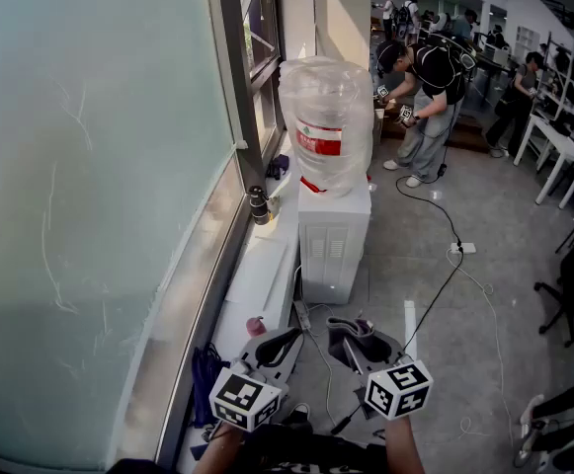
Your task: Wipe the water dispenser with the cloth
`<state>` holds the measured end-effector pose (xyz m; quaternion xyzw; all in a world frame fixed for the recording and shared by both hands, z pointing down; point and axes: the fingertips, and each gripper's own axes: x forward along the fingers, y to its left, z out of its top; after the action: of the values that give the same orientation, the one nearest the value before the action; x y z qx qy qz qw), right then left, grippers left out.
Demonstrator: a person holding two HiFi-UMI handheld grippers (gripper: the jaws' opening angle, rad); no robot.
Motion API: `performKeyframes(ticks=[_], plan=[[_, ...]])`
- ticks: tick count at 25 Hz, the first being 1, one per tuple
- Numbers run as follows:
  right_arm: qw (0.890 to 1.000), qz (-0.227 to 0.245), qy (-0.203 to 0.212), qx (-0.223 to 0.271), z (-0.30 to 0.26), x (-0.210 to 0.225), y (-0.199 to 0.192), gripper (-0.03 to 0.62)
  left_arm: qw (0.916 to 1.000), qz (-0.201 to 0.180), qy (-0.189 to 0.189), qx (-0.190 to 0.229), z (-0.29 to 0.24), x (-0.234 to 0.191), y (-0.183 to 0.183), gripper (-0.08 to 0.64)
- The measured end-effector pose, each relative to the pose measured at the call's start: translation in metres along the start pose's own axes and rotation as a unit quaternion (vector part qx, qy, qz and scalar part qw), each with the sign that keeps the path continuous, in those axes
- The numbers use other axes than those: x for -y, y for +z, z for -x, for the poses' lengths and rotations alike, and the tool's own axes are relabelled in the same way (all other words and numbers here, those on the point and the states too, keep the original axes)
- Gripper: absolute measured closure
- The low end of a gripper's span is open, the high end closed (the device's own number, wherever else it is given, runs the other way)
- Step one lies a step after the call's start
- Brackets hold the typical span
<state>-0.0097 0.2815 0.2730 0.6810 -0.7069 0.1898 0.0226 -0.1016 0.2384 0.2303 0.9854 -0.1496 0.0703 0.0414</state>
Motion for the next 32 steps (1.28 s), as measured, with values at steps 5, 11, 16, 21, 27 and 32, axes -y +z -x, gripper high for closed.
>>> performKeyframes(ticks=[5,11,16,21,27,32], plan=[[1.000,-0.001,0.004,0.008,0.010,0.002,0.005,0.483,1.0000,-0.002,0.003,0.009,0.001,0.009,0.010,0.531],[1.000,-0.010,0.010,0.013,0.025,0.008,-0.001,0.483,0.9999,0.001,0.010,0.009,0.002,0.026,0.010,0.531],[1.000,-0.012,0.022,0.011,0.042,0.014,-0.010,0.483,0.9998,0.003,0.017,0.009,0.001,0.047,0.006,0.531],[0.999,-0.022,0.032,0.007,0.059,0.022,-0.026,0.483,0.9997,0.011,0.023,-0.001,0.002,0.069,-0.010,0.531],[0.999,-0.030,0.035,0.002,0.058,0.036,-0.031,0.483,0.9993,0.011,0.031,-0.016,-0.007,0.068,-0.017,0.531],[0.998,-0.040,0.038,-0.004,0.033,0.047,-0.024,0.483,0.9993,0.010,0.031,-0.019,-0.024,0.047,-0.009,0.531]])
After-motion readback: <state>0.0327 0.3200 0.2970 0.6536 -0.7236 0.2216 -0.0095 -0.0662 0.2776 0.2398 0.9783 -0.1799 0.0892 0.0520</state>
